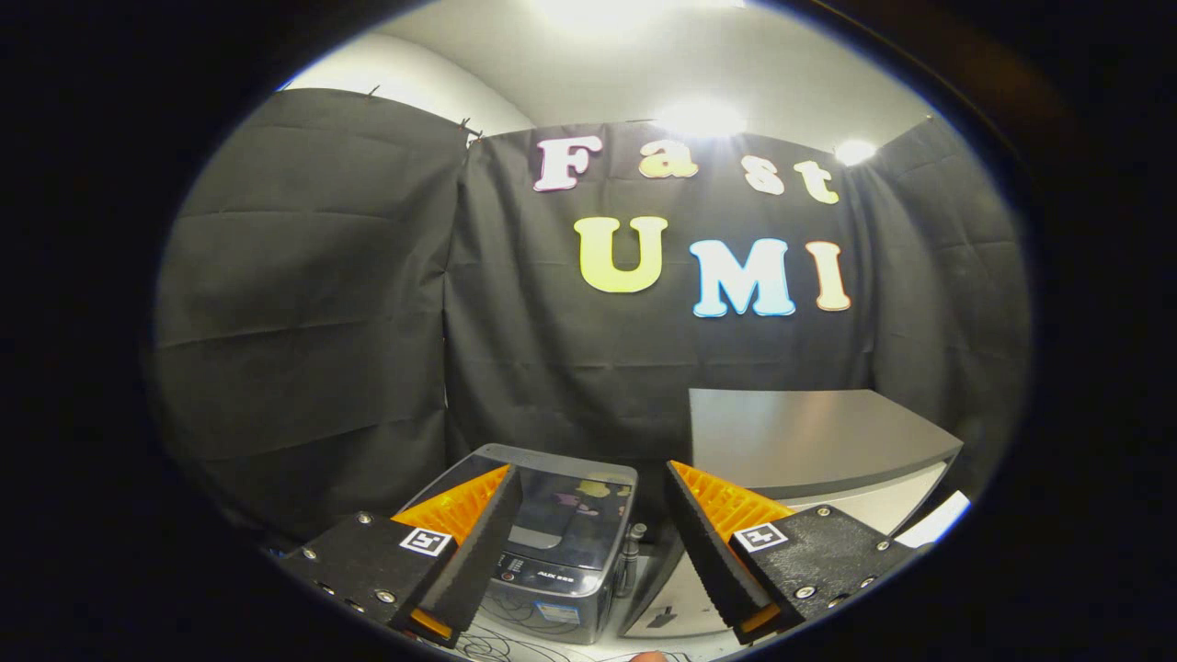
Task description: Put the clothes into the washing machine and then close the washing machine lid.
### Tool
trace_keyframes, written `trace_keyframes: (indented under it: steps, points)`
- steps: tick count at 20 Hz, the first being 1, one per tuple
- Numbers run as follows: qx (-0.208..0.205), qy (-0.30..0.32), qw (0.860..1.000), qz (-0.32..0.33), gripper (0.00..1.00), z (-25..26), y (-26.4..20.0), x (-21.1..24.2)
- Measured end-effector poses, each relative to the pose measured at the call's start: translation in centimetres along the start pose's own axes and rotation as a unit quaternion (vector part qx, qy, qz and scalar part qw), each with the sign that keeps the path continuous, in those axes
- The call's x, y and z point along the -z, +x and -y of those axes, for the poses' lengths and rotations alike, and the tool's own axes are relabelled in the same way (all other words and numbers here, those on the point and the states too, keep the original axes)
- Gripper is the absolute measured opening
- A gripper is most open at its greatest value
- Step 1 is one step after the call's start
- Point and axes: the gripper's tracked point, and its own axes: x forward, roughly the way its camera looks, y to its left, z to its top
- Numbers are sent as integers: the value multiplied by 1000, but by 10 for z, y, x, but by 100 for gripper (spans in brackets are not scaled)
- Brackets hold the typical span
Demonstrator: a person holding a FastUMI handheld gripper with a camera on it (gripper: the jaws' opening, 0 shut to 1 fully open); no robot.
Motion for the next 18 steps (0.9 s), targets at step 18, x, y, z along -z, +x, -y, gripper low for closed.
trace_keyframes:
  steps: [18]
  points:
    - [79,29,996,1,96,43,-53,26]
